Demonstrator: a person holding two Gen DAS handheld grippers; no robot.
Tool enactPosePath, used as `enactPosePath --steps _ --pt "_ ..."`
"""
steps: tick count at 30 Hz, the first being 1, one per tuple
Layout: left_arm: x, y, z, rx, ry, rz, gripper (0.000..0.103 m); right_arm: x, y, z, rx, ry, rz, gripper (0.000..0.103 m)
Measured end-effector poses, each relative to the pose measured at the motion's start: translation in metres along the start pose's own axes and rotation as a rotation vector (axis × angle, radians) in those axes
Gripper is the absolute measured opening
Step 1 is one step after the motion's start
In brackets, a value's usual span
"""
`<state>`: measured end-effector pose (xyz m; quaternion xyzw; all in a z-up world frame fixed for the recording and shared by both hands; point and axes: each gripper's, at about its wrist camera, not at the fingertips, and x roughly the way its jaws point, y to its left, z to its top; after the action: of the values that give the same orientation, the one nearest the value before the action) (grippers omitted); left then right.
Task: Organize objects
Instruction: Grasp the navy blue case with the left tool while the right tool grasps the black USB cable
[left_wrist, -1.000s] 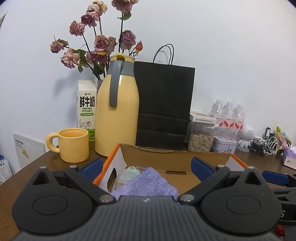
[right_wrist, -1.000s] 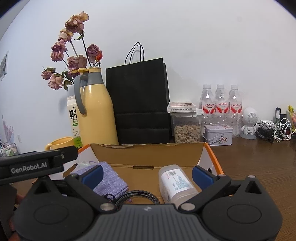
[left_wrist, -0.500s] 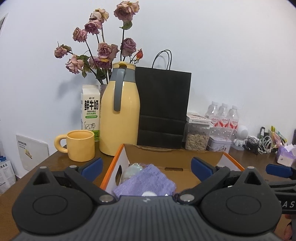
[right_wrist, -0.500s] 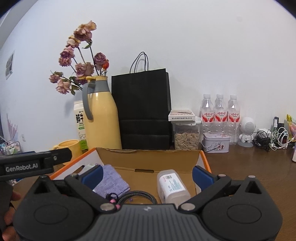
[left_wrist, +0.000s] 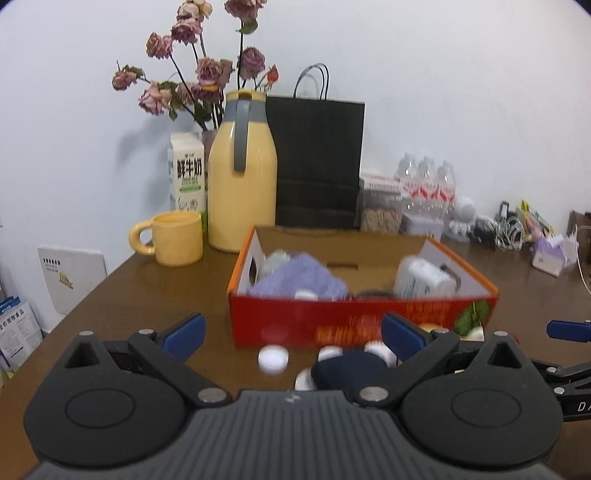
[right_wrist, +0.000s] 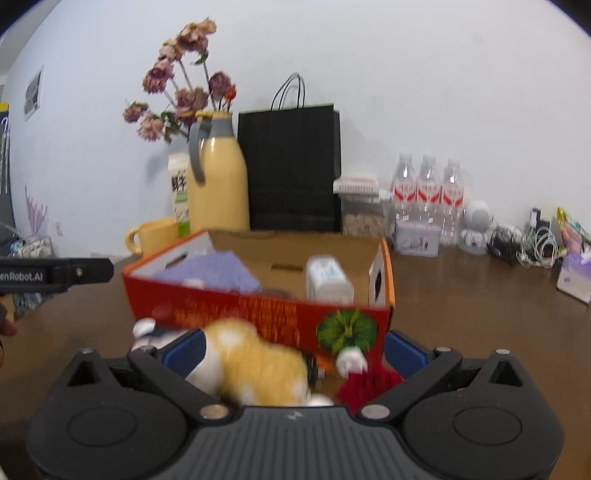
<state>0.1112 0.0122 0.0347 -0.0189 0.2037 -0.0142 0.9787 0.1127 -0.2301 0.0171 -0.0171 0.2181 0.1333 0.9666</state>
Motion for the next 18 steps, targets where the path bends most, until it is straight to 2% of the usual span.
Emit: enactPosePath --steps 6,14,16,18 --pt "-0.017 0.009 -0.026 0.004 0.057 0.002 0.103 -0.004 0.007 -0.029 -0.050 0.103 0.031 0.100" --pt "-0.025 0.026 -0.047 -0.029 0.122 0.032 0.103 0.012 0.006 -0.038 -0.054 0.190 0.107 0.067" --pt "-0.026 0.029 -0.048 -0.034 0.126 0.040 0.103 0.018 0.008 -0.037 -0.069 0.213 0.127 0.054" --pt "-0.028 0.031 -0.049 -0.041 0.127 0.045 0.103 0.024 0.010 -0.038 -0.082 0.236 0.141 0.049"
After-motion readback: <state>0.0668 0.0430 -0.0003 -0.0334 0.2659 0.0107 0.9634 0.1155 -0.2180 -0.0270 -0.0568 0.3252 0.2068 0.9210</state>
